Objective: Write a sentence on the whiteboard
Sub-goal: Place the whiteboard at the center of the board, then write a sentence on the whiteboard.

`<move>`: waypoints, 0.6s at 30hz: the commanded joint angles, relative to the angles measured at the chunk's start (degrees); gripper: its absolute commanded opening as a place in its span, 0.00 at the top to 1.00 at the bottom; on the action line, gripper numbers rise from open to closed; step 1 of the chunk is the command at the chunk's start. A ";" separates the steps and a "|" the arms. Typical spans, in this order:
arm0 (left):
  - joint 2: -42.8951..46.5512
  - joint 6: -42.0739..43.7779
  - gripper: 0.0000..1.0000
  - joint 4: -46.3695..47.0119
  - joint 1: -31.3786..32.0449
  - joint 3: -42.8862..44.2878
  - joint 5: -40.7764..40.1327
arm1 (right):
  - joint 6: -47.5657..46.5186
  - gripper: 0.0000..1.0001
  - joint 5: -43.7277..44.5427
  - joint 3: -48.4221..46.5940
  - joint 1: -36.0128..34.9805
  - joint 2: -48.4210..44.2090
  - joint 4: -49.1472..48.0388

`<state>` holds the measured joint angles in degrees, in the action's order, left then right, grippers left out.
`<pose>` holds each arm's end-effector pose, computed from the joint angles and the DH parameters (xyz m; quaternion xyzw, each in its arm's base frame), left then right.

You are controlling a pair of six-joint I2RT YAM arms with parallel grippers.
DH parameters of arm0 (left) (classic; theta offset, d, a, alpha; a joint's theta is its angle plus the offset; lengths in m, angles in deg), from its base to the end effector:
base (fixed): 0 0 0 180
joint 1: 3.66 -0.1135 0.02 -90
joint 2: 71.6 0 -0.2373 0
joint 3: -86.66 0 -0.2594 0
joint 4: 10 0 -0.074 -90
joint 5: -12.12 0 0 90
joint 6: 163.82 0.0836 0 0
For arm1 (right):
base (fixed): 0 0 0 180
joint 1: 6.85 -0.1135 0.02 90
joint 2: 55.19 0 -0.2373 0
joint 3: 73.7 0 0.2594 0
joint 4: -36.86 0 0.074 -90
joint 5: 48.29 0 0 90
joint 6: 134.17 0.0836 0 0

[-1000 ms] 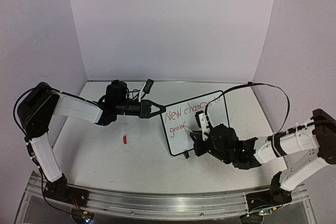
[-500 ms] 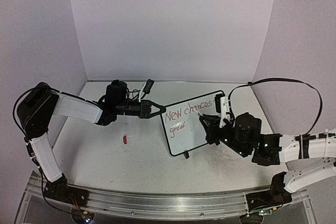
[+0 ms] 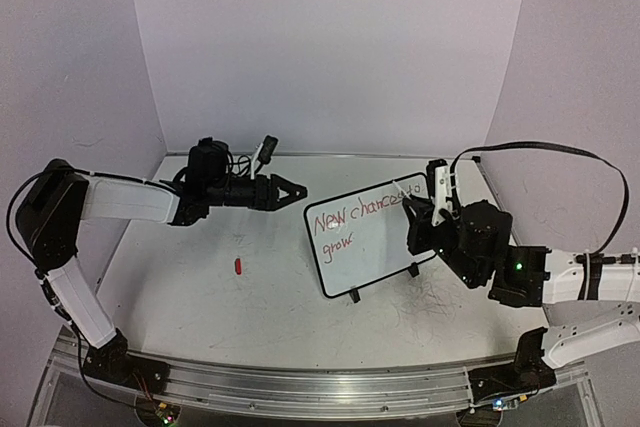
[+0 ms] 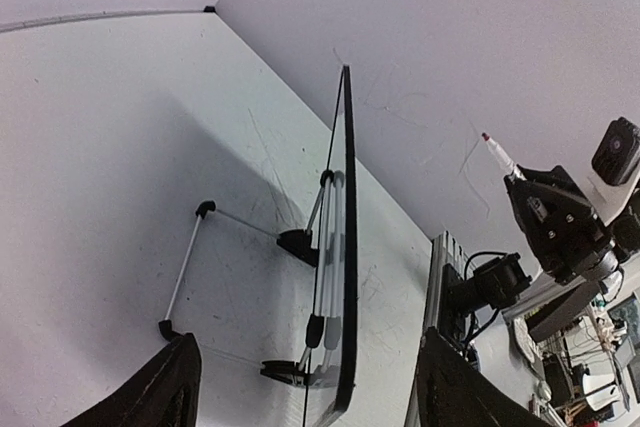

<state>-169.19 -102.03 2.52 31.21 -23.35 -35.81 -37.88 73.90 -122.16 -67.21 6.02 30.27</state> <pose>0.3065 -0.2818 0.1931 0.2610 0.7270 -0.5398 0.3348 0.1884 0.2410 0.2487 -0.1600 0.7210 0.1803 0.6497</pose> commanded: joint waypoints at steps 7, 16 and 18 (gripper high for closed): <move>14.87 -0.96 0.23 -14.12 -0.25 0.44 -15.93 | -2.02 1.00 -14.25 2.60 1.22 -2.18 -0.25; 24.53 -10.22 0.27 -17.89 0.63 -9.87 -18.59 | -0.56 1.00 -22.01 5.49 1.13 6.49 -4.64; 26.27 -10.95 0.27 -17.91 1.11 -11.62 -20.06 | -0.22 1.00 -21.99 5.88 1.04 7.23 -5.33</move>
<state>-146.24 -109.20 -14.27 31.38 -32.11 -53.83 -38.76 54.33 -116.50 -66.02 11.78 28.92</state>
